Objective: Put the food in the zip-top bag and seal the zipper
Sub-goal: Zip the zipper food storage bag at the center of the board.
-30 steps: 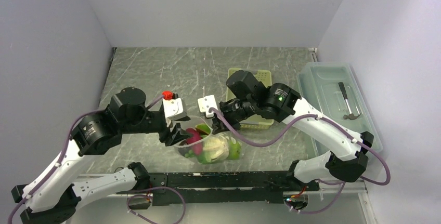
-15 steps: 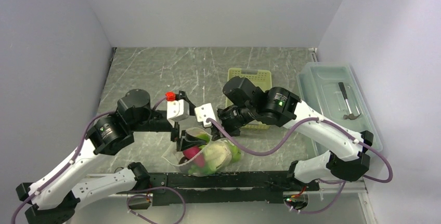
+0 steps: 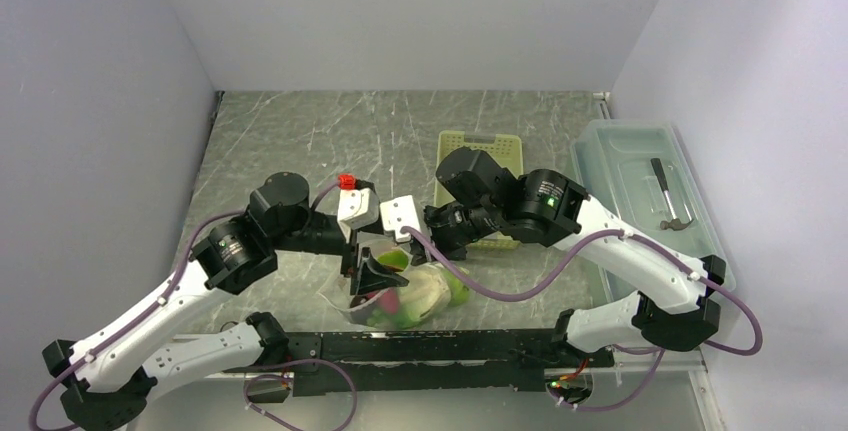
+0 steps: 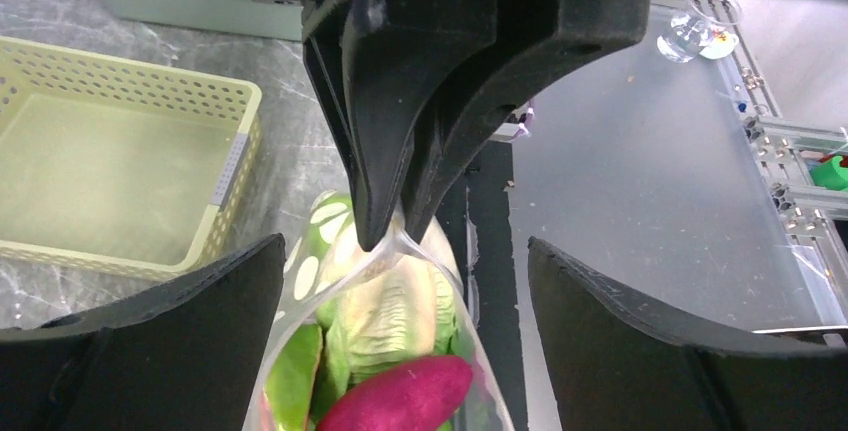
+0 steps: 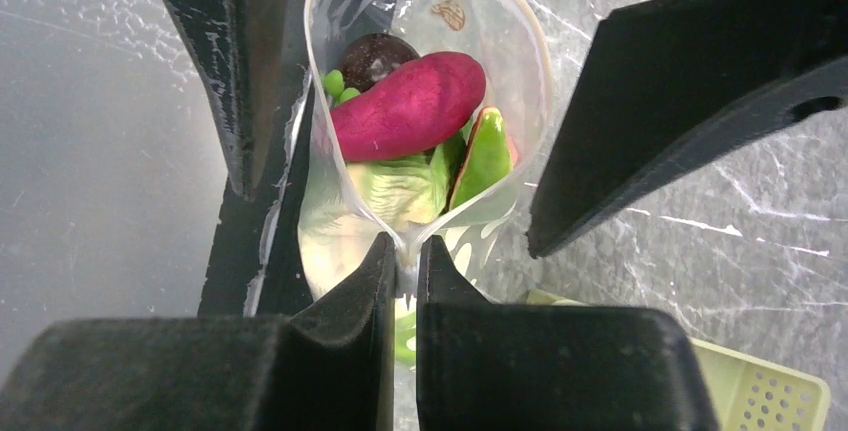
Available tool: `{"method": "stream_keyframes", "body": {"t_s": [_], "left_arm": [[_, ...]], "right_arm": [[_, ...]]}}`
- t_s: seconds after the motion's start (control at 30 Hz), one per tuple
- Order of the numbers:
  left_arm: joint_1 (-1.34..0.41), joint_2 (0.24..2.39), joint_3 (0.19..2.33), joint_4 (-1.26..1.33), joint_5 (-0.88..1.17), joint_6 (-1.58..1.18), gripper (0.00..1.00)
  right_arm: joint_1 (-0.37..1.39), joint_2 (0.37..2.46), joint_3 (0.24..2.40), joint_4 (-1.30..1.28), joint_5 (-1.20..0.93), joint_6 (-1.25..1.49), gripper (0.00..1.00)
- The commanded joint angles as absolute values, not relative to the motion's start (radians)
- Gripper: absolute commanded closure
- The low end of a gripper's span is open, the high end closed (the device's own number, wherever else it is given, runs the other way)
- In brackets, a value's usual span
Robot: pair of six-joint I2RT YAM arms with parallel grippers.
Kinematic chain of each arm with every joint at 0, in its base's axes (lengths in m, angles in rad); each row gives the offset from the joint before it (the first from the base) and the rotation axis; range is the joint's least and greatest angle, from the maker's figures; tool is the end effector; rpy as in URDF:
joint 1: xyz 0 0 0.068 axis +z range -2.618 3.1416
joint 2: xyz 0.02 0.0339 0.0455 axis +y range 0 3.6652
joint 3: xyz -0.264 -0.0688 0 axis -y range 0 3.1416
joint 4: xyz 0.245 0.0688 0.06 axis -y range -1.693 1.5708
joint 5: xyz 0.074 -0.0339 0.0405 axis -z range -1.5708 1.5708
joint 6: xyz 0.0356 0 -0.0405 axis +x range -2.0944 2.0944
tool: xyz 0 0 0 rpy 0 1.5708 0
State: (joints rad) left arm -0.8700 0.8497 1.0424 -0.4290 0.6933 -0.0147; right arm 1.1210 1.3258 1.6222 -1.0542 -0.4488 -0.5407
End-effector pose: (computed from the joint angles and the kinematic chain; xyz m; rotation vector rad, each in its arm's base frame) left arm 0.0943 -0.1471 0.3939 1.2523 1.4721 -1.2337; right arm 0.0947 0.2317 0.4257 -1.9026 1.4225 0.8082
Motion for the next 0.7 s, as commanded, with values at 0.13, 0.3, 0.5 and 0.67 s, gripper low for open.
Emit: {"method": "stream_keyframes", "body": {"t_s": [0.13,0.3,0.5,0.67], "left_arm": [[-0.872,0.845,1.000,-0.417,0.705,-0.062,0.06],[-0.872,0.826,0.960,-0.396,0.652,-0.065,0.06],[-0.872,0.835,0.919,-0.362,0.659,-0.078,0.07],[-0.872,0.842,0.913,-0.367,0.653,-0.071,0.09]], "right_arm": [[1.127,1.291,1.662,-0.952,-0.402,-0.492,1.00],[1.127,1.283,1.662,-0.937,-0.410,-0.481,1.00],[1.127,1.263,1.656,-0.901,-0.424,-0.457,1.00],[1.127,1.280,1.679,-0.909,-0.403,-0.436,1.00]]}}
